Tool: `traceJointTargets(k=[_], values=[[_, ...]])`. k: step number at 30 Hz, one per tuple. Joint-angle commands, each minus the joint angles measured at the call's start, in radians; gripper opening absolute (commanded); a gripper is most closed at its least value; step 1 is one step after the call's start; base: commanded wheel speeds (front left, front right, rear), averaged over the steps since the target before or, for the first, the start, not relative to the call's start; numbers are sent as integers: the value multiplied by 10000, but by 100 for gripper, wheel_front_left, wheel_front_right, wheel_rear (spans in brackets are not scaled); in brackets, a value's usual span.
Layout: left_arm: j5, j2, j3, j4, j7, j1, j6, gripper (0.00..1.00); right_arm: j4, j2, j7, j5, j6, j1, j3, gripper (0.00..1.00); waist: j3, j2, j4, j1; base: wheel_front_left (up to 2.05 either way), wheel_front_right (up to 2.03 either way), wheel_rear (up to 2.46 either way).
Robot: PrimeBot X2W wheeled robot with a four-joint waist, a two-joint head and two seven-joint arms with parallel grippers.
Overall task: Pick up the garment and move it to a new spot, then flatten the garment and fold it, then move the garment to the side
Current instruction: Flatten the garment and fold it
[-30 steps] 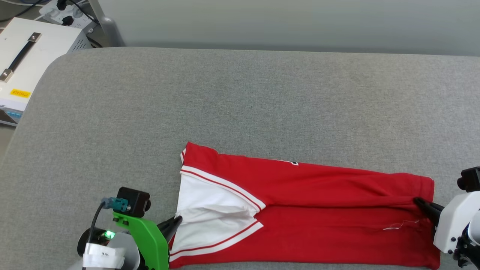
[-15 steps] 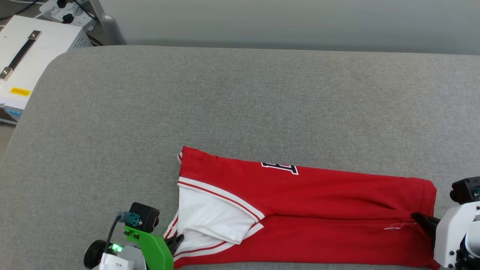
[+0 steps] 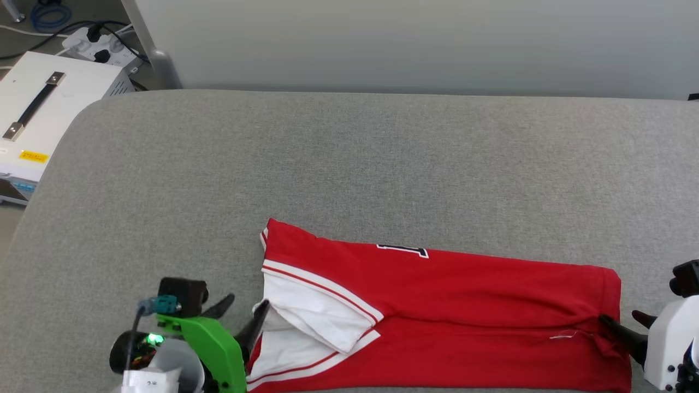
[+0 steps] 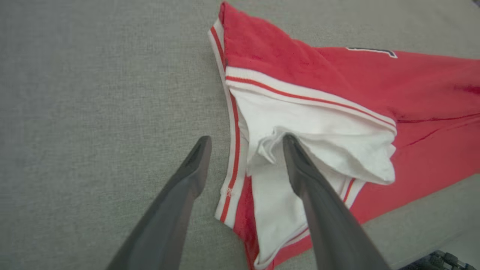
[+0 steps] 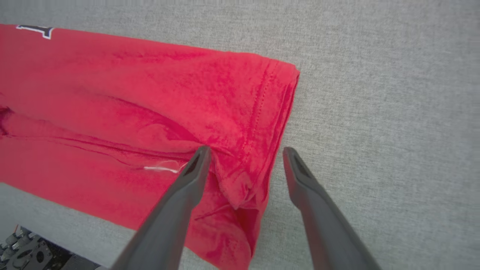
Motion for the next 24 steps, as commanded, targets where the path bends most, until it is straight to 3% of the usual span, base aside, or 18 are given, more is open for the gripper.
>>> traceJointTargets(k=[1, 6, 10, 18, 24], values=[[-64, -105, 245, -172, -336, 93, 159, 100, -53, 117, 141, -40, -6, 221, -203, 100, -15, 0, -1, 0, 0, 0, 0], [-130, -325, 1123, -731, -1805, 227, 562, 100, -53, 914, 808, -310, -6, 370, -1419, 100, 91, 0, 43, 0, 0, 0, 0], [458, -278, 1246, -708, -2629, 164, 717, 100, 69, 1610, 1470, -809, -6, 386, -2330, 100, 271, 0, 108, 0, 0, 0, 0], [897, -421, 1524, -324, -3184, 177, 640, 100, 499, 3123, 2643, -1683, -6, 132, -4127, 100, 672, 0, 301, 0, 0, 0, 0], [1049, -551, 1642, -112, -3272, 152, 498, 100, 933, 3827, 3537, -2136, -6, 126, -4642, 100, 838, 0, 465, 0, 0, 0, 0]])
